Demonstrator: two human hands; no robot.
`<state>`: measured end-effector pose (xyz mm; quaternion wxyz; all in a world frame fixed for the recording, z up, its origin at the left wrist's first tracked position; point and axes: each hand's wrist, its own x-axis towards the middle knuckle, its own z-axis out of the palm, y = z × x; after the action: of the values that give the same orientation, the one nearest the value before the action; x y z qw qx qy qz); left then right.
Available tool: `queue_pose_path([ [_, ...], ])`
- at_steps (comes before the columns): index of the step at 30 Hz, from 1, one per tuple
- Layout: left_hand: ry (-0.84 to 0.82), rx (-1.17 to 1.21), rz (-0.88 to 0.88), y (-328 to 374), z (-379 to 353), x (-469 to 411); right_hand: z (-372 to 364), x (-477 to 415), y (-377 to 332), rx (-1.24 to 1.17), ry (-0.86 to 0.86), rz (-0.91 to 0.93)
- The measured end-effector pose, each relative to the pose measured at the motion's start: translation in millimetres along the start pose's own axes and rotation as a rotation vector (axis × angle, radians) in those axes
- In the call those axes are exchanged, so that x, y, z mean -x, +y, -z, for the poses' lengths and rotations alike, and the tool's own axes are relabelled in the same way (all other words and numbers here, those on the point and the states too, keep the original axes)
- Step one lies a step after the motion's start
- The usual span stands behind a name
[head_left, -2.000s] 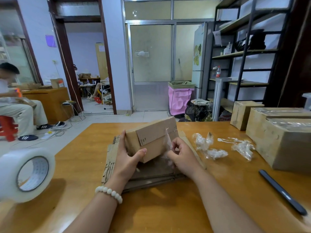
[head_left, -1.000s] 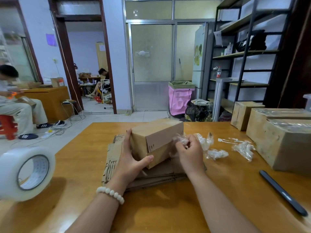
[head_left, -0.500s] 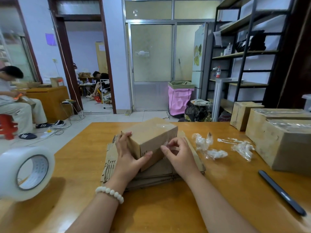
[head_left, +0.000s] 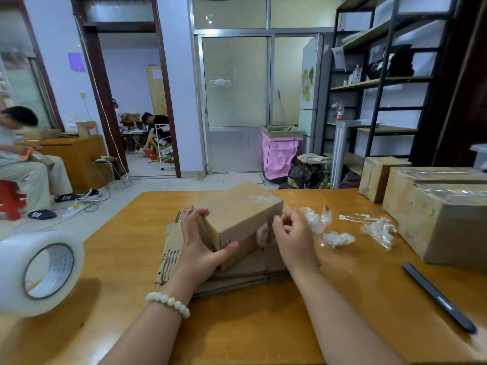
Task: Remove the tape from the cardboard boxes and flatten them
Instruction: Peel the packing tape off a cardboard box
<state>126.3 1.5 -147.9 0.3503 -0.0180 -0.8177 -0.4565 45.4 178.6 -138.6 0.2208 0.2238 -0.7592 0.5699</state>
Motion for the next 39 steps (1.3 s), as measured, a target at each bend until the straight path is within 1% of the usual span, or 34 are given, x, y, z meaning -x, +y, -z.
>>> queue_pose_path([
  [1,0.000,-0.010,-0.027,0.1,0.2,0.9,1.7,-0.6,0.5,-0.023,0.022,0.025],
  [3,0.009,-0.027,-0.079,1.4,-0.2,1.4,3.7,-1.6,1.6,0.007,0.025,0.089],
  [7,0.030,-0.041,-0.115,0.6,-0.6,-0.7,1.0,-3.2,4.4,0.070,0.037,0.155],
  [11,0.049,-0.054,-0.152,1.1,-1.6,-0.4,-0.1,-1.3,4.9,0.249,0.175,0.344],
  [14,0.058,-0.071,-0.183,2.8,-3.4,-0.5,1.6,-2.5,-0.5,0.328,0.259,0.423],
  [19,0.075,-0.087,-0.206,1.9,-7.2,0.5,1.9,-4.2,-2.6,0.306,0.226,0.339],
  [21,0.071,-0.103,-0.227,-1.0,-7.3,1.0,6.1,-4.7,-0.8,0.220,0.189,0.278],
  [23,0.067,-0.138,-0.272,-4.0,-6.8,1.3,11.8,-5.9,-1.3,0.059,0.138,0.184],
  [25,0.088,-0.182,-0.327,-4.9,-6.0,0.6,14.7,-6.1,-4.0,-0.045,0.105,0.167],
  [27,0.132,-0.233,-0.395,-2.8,-5.3,-0.5,15.4,-4.6,-6.8,-0.097,0.075,0.169],
  [30,0.152,-0.307,-0.538,0.0,-6.5,-0.7,15.3,-6.1,-6.2,-0.054,0.076,0.086],
  [32,0.137,-0.350,-0.591,0.1,-8.7,-1.4,15.3,-8.4,-1.6,-0.003,0.086,0.024],
  [36,0.105,-0.396,-0.598,-1.5,-11.0,-2.4,11.8,-7.4,1.9,0.117,0.128,0.059],
  [39,0.133,-0.340,-0.527,-1.2,-10.2,-1.0,11.3,-7.5,-3.9,0.027,0.130,-0.072],
])
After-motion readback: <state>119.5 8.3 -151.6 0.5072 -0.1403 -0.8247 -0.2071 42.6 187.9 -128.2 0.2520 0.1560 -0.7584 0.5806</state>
